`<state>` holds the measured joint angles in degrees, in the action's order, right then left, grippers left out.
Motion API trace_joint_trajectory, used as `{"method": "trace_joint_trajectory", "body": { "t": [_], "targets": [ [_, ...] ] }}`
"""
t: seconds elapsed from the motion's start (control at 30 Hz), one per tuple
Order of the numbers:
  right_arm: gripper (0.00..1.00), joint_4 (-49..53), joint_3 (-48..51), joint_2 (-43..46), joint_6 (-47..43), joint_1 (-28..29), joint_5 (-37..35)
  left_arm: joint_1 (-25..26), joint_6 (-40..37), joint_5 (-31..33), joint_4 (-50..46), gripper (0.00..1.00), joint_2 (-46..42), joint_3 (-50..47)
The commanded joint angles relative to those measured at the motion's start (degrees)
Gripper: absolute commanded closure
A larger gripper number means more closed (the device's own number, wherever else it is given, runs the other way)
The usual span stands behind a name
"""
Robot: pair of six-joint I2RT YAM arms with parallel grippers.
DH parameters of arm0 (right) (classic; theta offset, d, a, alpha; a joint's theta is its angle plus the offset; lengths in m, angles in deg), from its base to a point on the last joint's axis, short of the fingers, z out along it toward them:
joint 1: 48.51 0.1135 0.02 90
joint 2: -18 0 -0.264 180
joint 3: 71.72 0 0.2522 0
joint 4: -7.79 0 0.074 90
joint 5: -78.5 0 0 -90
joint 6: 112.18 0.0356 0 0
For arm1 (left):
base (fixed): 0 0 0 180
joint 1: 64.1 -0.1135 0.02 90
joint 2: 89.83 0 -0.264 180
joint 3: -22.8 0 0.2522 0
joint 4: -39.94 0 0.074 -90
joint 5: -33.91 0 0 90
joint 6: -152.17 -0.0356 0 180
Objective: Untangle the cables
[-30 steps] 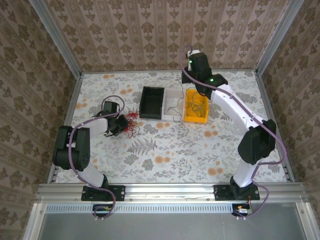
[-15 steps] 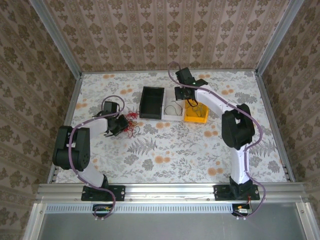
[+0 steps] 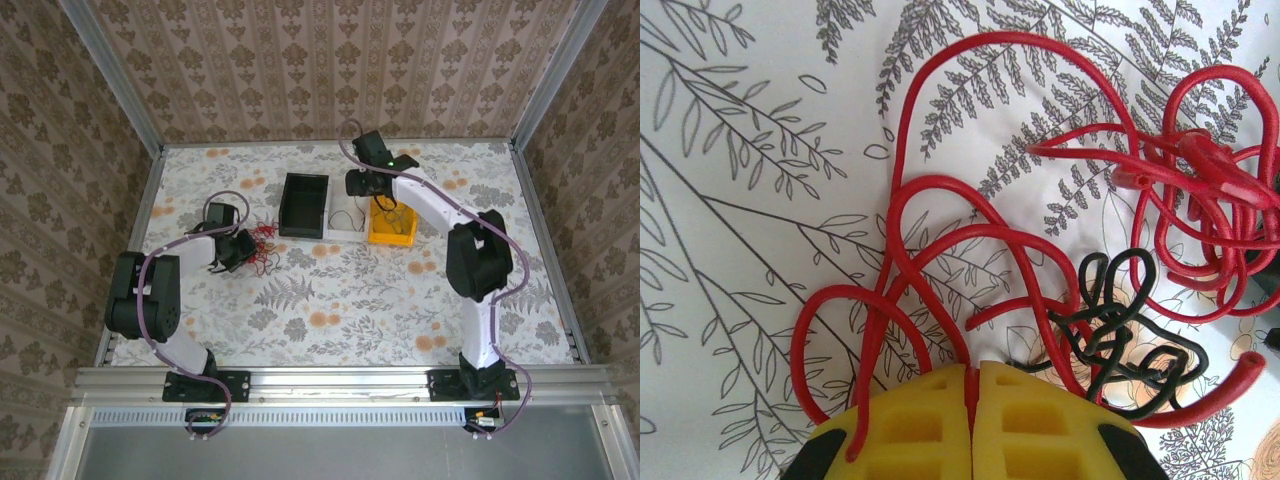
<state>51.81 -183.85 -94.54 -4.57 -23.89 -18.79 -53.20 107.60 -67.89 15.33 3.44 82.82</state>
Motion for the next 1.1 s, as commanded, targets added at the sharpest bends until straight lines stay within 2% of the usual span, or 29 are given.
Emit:
{"method": "trace_joint_trajectory", "body": {
  "t": [0.0, 0.13, 0.23, 0.4, 0.57, 0.73, 0.9, 1.07],
  "targets": [
    [0.50, -3.46, 2.03, 3.97, -0.94, -0.32, -1.41, 1.39, -0.65, -2.08, -4.27, 1.00, 2.59, -0.56],
    [0.50, -2.97, 1.43, 3.34, 0.19, -1.35, -0.66, 1.34, -1.09, -2.27, -4.26, 1.00, 2.79, -0.32],
    [0.50, 0.18, -3.65, -0.09, 0.75, -2.27, 0.07, 1.41, -1.87, -2.52, -4.09, 1.00, 2.87, -0.12],
    [0.50, 11.72, -18.61, -10.44, 2.00, -4.36, 1.07, 1.56, -4.22, -2.64, -3.61, 1.00, 2.79, 0.32],
    [0.50, 23.74, -38.51, -24.51, 4.72, -6.98, 4.03, 1.83, -5.82, -2.49, -2.92, 1.00, 2.53, 0.51],
    [0.51, 29.14, -52.14, -34.45, 7.46, -8.69, 8.45, 1.89, -6.53, -2.26, -4.81, 1.00, 4.29, 2.44],
    [0.51, 26.84, -50.38, -34.71, 5.77, -8.54, 12.11, 2.53, -7.76, -2.54, -4.93, 1.00, 5.81, 4.25],
    [0.54, 23.85, -44.40, -29.85, -0.11, -6.49, 9.48, 2.72, -7.46, -3.40, -4.66, 1.00, 7.14, 5.04]
  ]
}}
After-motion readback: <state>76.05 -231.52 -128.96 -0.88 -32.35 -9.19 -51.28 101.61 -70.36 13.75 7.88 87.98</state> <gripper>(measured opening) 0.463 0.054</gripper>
